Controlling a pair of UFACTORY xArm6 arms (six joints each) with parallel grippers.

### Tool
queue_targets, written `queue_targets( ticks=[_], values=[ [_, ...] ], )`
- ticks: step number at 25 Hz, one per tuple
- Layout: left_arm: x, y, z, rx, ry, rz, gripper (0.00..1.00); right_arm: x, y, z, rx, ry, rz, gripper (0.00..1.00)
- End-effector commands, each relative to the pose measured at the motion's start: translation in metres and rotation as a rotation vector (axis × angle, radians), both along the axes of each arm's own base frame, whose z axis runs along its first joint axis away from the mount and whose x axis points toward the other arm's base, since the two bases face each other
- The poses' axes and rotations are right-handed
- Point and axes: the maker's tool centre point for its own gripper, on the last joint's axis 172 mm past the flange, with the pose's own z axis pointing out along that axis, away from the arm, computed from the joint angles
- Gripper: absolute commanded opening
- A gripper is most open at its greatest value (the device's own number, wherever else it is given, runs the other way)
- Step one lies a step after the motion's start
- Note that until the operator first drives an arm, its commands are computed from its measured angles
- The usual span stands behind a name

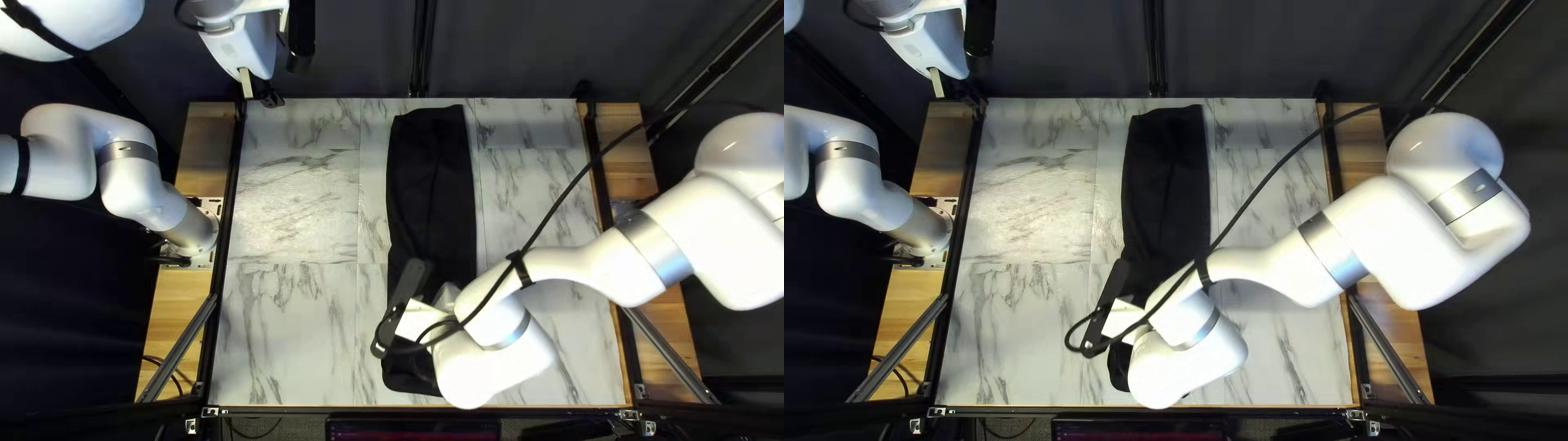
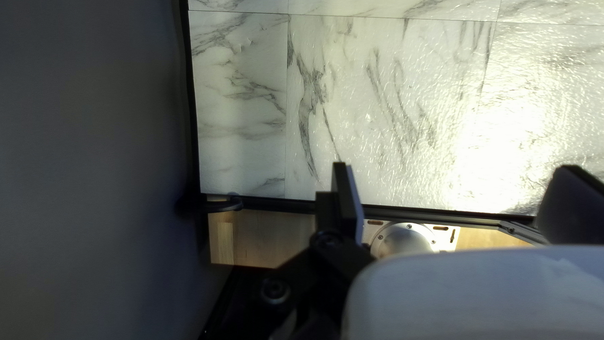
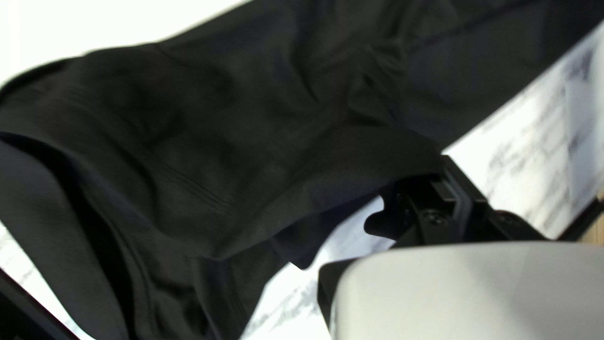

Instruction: Fold t-shirt

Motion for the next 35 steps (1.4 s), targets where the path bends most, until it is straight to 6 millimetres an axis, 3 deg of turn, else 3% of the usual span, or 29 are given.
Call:
queue_targets(
  ticks=[1, 6, 15, 17, 18, 19, 22, 28, 35],
  values=[
    [0.000, 0.000, 0.000, 0.000, 0.000, 0.000, 1.00, 0.019, 0.014, -0.003, 0.004, -0.032, 0.056, 0.00],
    [0.000, 0.000, 0.000, 0.000, 0.000, 0.000, 1.00, 0.035, 0.026, -0.001, 0.006, -0.071, 0.110, 0.00],
    [0.000, 0.000, 0.000, 0.000, 0.000, 0.000, 1.00, 0.057, 0.023, 0.022, 0.006, -0.127, 0.131, 0.06],
    [0.000, 0.000, 0.000, 0.000, 0.000, 0.000, 1.00, 0.058, 0.022, 0.016, 0.000, -0.122, 0.136, 0.37],
    [0.000, 0.000, 0.000, 0.000, 0.000, 0.000, 1.00, 0.057, 0.022, 0.011, 0.000, -0.111, 0.135, 0.94],
    [0.000, 0.000, 0.000, 0.000, 0.000, 0.000, 1.00, 0.055, 0.022, 0.007, 0.001, -0.102, 0.131, 1.00],
    [0.000, 0.000, 0.000, 0.000, 0.000, 0.000, 1.00, 0.048, 0.023, 0.007, 0.007, -0.088, 0.118, 1.00],
    [0.000, 0.000, 0.000, 0.000, 0.000, 0.000, 1.00, 0.030, 0.027, 0.029, 0.009, -0.082, 0.067, 1.00],
    [0.000, 0.000, 0.000, 0.000, 0.000, 0.000, 1.00, -0.007, 0.008, 0.025, 0.032, -0.051, 0.007, 1.00]
  ],
)
